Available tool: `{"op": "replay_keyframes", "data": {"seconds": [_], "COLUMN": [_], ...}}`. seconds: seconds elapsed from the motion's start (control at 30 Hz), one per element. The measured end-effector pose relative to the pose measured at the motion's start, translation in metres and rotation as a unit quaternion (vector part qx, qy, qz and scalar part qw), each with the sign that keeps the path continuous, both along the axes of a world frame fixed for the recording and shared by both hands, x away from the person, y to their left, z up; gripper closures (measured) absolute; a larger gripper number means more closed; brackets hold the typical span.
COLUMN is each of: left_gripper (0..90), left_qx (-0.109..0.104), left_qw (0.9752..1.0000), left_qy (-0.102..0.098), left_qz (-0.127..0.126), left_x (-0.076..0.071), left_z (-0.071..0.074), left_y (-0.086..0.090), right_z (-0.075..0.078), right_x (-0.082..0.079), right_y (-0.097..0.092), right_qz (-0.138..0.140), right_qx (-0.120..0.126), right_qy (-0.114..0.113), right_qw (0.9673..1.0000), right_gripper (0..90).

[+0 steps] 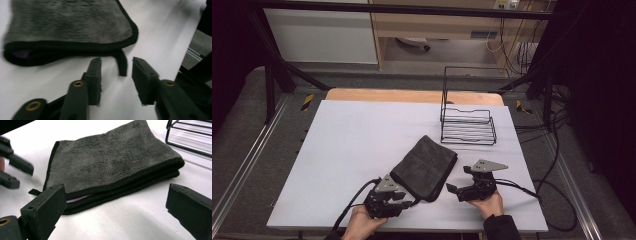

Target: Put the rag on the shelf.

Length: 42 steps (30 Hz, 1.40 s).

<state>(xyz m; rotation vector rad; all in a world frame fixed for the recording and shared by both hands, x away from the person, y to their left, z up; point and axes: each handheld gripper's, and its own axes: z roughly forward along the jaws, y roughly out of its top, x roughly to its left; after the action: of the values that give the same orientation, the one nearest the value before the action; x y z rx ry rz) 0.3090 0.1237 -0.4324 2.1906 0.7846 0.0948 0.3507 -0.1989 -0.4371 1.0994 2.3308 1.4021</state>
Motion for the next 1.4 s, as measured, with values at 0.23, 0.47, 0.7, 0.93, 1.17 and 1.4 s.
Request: {"op": "replay_keyframes", "data": {"seconds": [0.23,0.47,0.7,0.93,1.17,1.4], "left_gripper": [72.5,81.9,89.3,89.7,89.6,85.5], "left_qx": [0.019,0.044,0.021,-0.010,-0.023,-0.018], "left_qw": [0.9997,0.9990,0.9997,0.9998,0.9991,0.9986], "left_qy": [0.008,-0.006,0.006,0.008,0.009,0.016], "left_qz": [-0.013,0.000,-0.007,-0.017,-0.035,-0.048], "left_x": [-0.002,-0.003,-0.002,-0.006,-0.010,-0.008], "left_z": [-0.007,-0.013,-0.011,-0.002,0.004,0.000], "left_y": [-0.021,-0.031,-0.035,-0.049,-0.078,-0.088], "right_z": [-0.001,-0.002,-0.001,-0.002,-0.001,-0.001], "right_x": [0.001,0.001,0.000,-0.001,-0.001,-0.002], "right_y": [-0.002,-0.003,-0.003,-0.003,-0.003,-0.005], "right_qz": [-0.006,-0.005,-0.001,0.008,0.007,0.000], "right_qx": [0.000,0.001,0.004,0.006,0.006,0.000], "right_qy": [0.002,0.005,0.007,0.005,0.007,0.012], "right_qw": [1.0000,1.0000,1.0000,0.9999,0.9999,0.9999], "right_gripper": [2.8,2.8,3.4,5.1,5.4,7.5]}}
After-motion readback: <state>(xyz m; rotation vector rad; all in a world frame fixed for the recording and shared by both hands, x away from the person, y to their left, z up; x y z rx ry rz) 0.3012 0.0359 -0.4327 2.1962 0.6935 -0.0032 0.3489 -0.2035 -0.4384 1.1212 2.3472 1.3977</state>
